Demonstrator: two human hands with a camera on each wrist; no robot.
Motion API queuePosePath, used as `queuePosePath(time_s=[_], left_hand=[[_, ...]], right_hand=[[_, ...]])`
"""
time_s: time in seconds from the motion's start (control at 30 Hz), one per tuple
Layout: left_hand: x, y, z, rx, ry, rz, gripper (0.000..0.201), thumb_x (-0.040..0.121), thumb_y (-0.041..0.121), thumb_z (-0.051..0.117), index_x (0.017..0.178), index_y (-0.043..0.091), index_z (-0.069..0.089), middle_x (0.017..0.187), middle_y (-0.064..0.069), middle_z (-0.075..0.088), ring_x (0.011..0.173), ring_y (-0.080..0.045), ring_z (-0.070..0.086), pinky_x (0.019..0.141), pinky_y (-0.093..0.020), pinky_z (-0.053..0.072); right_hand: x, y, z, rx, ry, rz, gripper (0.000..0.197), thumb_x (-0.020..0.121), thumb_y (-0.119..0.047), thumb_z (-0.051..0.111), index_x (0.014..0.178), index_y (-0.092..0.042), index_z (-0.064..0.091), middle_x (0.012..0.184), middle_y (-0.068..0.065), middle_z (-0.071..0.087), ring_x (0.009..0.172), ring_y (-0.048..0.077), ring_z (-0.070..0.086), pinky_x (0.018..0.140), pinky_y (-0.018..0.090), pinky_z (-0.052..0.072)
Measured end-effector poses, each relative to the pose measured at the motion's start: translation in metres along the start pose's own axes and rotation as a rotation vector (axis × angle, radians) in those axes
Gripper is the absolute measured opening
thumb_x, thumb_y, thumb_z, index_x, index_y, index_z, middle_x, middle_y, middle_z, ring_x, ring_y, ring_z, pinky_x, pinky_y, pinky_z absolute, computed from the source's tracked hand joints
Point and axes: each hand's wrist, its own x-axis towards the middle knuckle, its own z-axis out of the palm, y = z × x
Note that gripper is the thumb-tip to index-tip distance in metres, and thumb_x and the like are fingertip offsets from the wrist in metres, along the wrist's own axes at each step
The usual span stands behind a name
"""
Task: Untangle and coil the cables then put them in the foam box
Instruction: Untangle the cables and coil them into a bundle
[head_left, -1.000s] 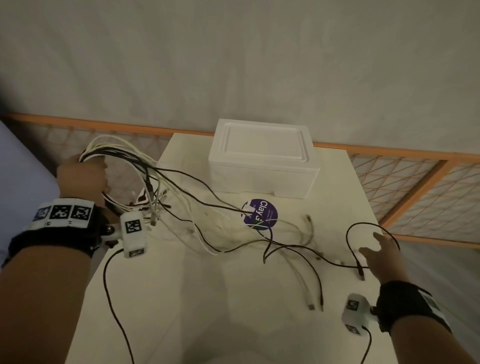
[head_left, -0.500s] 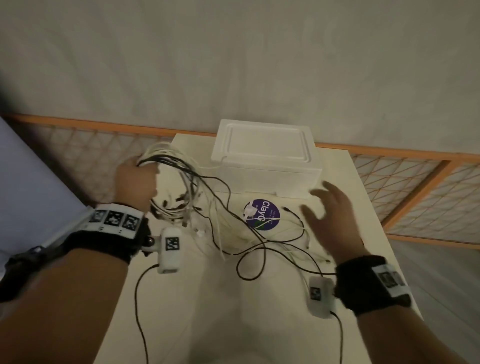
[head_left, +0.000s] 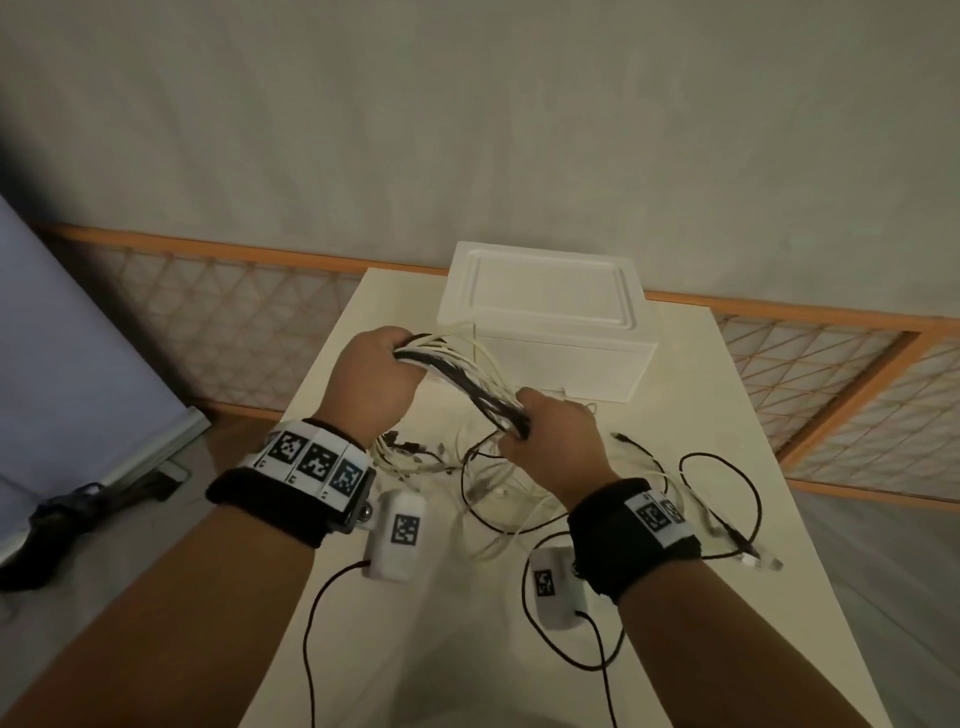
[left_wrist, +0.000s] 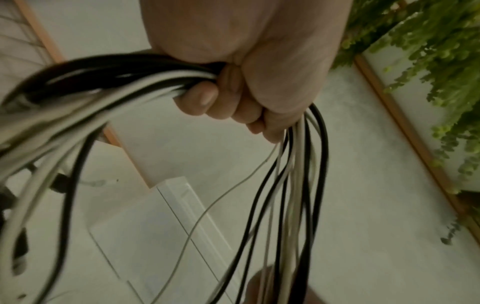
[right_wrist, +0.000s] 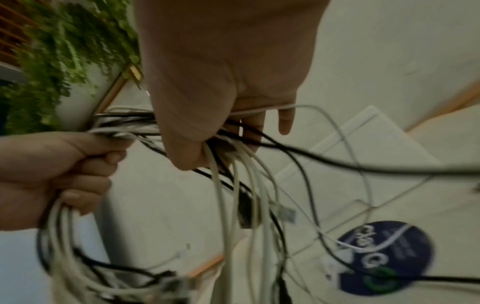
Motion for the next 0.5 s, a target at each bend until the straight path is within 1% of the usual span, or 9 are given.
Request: queuePosePath(time_s=[0.07, 0.1, 0.17, 0.27, 0.33, 0.4, 0.43, 0.47, 0.5], left_hand=[[0.000, -0.004, -0.002, 0.007, -0.003, -0.005, 0.017, 0.083, 0.006, 0.055, 0.067, 0.006, 0.059, 0.057, -0.001, 0.050, 0.054, -0.014, 0.046, 0.048, -0.026, 0.029], [0.000, -0.005, -0.002, 0.007, -0.001, -0.008, 0.016, 0.083, 0.006, 0.055, 0.068, 0.004, 0.060, 0.058, -0.002, 0.051, 0.054, -0.013, 0.046, 0.048, -0.026, 0.029], [0.000, -0.009, -0.004, 0.024, -0.002, 0.002, 0.015, 0.083, 0.006, 0.056, 0.070, 0.002, 0.062, 0.058, -0.001, 0.052, 0.055, -0.014, 0.046, 0.049, -0.027, 0.029], [0.001, -0.014, -0.009, 0.006, 0.024, -0.030, 0.012, 0.083, 0.002, 0.056, 0.074, 0.004, 0.065, 0.062, 0.000, 0.055, 0.058, -0.015, 0.048, 0.052, -0.026, 0.033], [0.004, -0.021, -0.017, -0.053, 0.087, -0.102, 0.015, 0.083, 0.002, 0.056, 0.082, 0.010, 0.068, 0.068, -0.003, 0.060, 0.063, -0.017, 0.053, 0.059, -0.028, 0.039], [0.005, -0.030, -0.024, -0.064, 0.121, -0.154, 0.018, 0.083, 0.003, 0.056, 0.089, 0.012, 0.070, 0.076, -0.008, 0.065, 0.069, -0.021, 0.056, 0.065, -0.031, 0.043], [0.006, -0.035, -0.026, -0.049, 0.117, -0.162, 0.017, 0.083, 0.003, 0.056, 0.089, 0.010, 0.070, 0.076, -0.010, 0.065, 0.068, -0.022, 0.056, 0.064, -0.032, 0.043], [0.006, -0.038, -0.024, -0.014, 0.100, -0.162, 0.015, 0.083, 0.003, 0.056, 0.087, 0.008, 0.070, 0.073, -0.011, 0.063, 0.064, -0.022, 0.055, 0.061, -0.032, 0.042], [0.006, -0.041, -0.021, 0.031, 0.074, -0.157, 0.013, 0.083, 0.003, 0.056, 0.085, 0.006, 0.069, 0.069, -0.010, 0.061, 0.060, -0.020, 0.052, 0.057, -0.030, 0.039]], right_hand=[[-0.005, 0.017, 0.006, -0.075, -0.037, 0.064, 0.019, 0.078, -0.037, 0.057, 0.093, -0.026, 0.052, 0.076, -0.006, 0.063, 0.083, 0.022, 0.061, 0.094, 0.036, 0.038], [-0.009, 0.025, 0.008, -0.104, -0.039, 0.097, 0.023, 0.078, -0.038, 0.055, 0.099, -0.029, 0.054, 0.079, -0.006, 0.064, 0.086, 0.020, 0.062, 0.100, 0.038, 0.035], [-0.017, 0.044, 0.014, -0.136, -0.021, 0.160, 0.024, 0.079, -0.037, 0.054, 0.102, -0.030, 0.056, 0.079, -0.008, 0.062, 0.090, 0.018, 0.060, 0.107, 0.043, 0.030], [-0.033, 0.077, 0.017, -0.234, -0.066, 0.262, 0.017, 0.075, -0.029, 0.053, 0.092, -0.029, 0.052, 0.073, -0.009, 0.053, 0.091, 0.020, 0.058, 0.105, 0.046, 0.031], [-0.049, 0.110, 0.014, -0.295, -0.146, 0.379, 0.017, 0.073, -0.023, 0.051, 0.089, -0.029, 0.051, 0.079, -0.006, 0.059, 0.095, 0.021, 0.058, 0.099, 0.046, 0.034], [-0.070, 0.147, 0.010, -0.377, -0.182, 0.454, 0.016, 0.078, -0.021, 0.048, 0.090, -0.030, 0.053, 0.088, -0.008, 0.064, 0.097, 0.019, 0.058, 0.097, 0.046, 0.035], [-0.079, 0.162, 0.007, -0.419, -0.180, 0.473, 0.015, 0.080, -0.022, 0.046, 0.090, -0.030, 0.053, 0.090, -0.010, 0.065, 0.097, 0.018, 0.057, 0.098, 0.047, 0.035], [-0.087, 0.175, 0.004, -0.451, -0.176, 0.494, 0.013, 0.081, -0.025, 0.047, 0.091, -0.031, 0.053, 0.091, -0.011, 0.064, 0.096, 0.017, 0.056, 0.099, 0.048, 0.035], [-0.092, 0.184, -0.001, -0.470, -0.179, 0.523, 0.012, 0.082, -0.033, 0.050, 0.094, -0.032, 0.054, 0.094, -0.011, 0.064, 0.097, 0.016, 0.055, 0.100, 0.049, 0.034]])
